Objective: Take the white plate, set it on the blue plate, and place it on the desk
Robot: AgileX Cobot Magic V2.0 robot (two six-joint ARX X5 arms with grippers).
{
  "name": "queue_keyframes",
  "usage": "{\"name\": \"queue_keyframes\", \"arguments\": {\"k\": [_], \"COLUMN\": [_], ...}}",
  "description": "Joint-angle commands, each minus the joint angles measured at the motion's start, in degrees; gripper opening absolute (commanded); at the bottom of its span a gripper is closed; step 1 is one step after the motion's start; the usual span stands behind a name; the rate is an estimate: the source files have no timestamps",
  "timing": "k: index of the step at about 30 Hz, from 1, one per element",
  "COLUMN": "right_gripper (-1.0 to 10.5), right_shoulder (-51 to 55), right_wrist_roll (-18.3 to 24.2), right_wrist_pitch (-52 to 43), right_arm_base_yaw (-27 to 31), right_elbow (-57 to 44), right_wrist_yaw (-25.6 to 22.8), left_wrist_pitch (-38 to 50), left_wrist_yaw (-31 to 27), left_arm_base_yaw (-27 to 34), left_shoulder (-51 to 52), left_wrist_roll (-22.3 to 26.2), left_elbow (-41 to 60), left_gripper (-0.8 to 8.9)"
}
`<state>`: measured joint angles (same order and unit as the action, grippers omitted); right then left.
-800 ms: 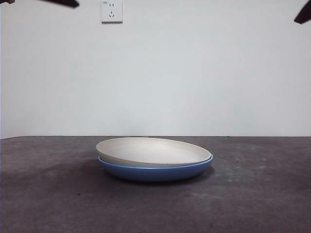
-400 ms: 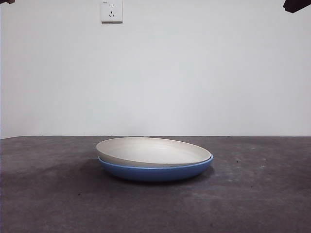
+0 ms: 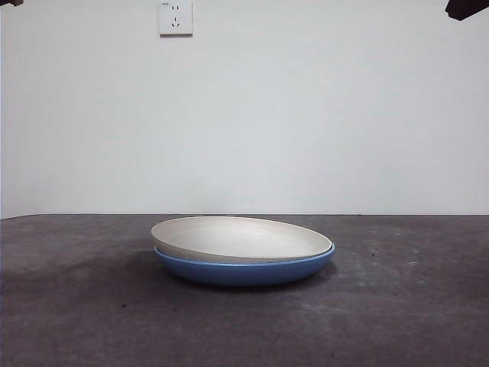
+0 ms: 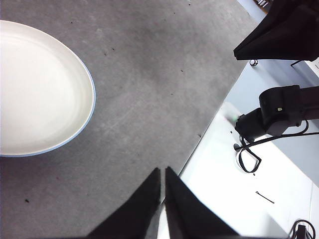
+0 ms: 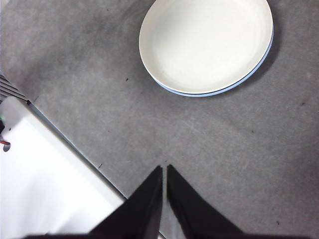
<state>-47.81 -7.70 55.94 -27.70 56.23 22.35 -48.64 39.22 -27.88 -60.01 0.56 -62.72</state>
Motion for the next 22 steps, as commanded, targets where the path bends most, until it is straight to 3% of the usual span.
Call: {"name": "queue_keyframes", "arguments": {"k": [1,7,11,14,18,22], "right_gripper": [0.1,0.1,0.1,0.1,0.1,0.1], "right_shoulder": [-0.4,-0.4,-0.4,-0.4,-0.4,-0.4], "right_wrist_roll": [0.7,0.7,0.7,0.7,0.7,0.7], "right_wrist_pitch": [-0.5,-0.5,-0.6,-0.6,-0.6,-0.6], "right_arm_base_yaw": [-0.3,-0.3,-0.3,-0.3,-0.3,-0.3], "right_elbow": [1.0,1.0,1.0,1.0,1.0,1.0], "right_wrist_yaw": [0.1,0.1,0.1,0.1,0.1,0.1], "left_wrist_pitch": [0.3,1.7,9.8,17.8,21.9,23.7], "left_wrist_yaw": [0.3,0.2,-2.7,-5.0,-8.2,-17.8], "left_arm_base_yaw": [-0.3,-0.1,2.8,7.8,16.4,24.4], "left_shoulder": [-0.2,1.1,5.6,10.3,16.5,23.1], "left_wrist_roll": [0.5,-0.1,2.4,3.8,7.1,8.3], "left_elbow": [-0.5,-0.5,-0.5,-0.5,-0.3,2.5], "left_gripper": [0.15,0.15,0.15,0.15,0.15,0.15]}}
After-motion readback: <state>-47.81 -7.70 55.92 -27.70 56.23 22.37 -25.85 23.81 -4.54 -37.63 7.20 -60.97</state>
